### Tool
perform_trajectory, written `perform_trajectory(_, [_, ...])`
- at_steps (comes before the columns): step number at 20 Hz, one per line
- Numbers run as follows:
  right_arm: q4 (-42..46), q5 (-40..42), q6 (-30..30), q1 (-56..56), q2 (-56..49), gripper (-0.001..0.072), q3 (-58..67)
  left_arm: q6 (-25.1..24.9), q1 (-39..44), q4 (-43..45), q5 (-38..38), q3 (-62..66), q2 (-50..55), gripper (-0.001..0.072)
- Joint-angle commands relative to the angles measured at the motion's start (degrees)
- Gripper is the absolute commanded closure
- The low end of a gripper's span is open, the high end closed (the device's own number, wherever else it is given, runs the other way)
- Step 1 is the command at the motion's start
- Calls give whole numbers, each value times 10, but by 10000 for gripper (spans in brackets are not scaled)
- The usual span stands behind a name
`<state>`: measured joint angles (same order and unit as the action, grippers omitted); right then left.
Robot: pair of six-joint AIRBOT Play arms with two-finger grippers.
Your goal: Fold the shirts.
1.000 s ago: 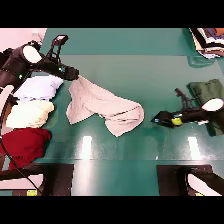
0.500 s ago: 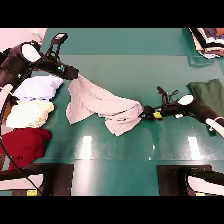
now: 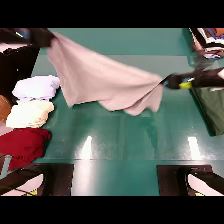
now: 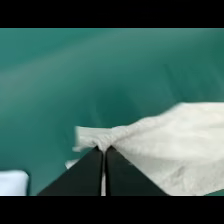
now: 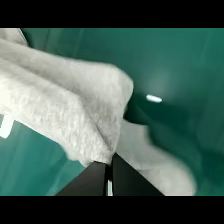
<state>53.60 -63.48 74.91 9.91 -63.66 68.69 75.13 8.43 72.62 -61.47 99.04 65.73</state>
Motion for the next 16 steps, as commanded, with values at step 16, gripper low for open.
perform_trajectory(16, [19,-275,53,-182,134,698,294,55,0,-29,-24,150,-151,687])
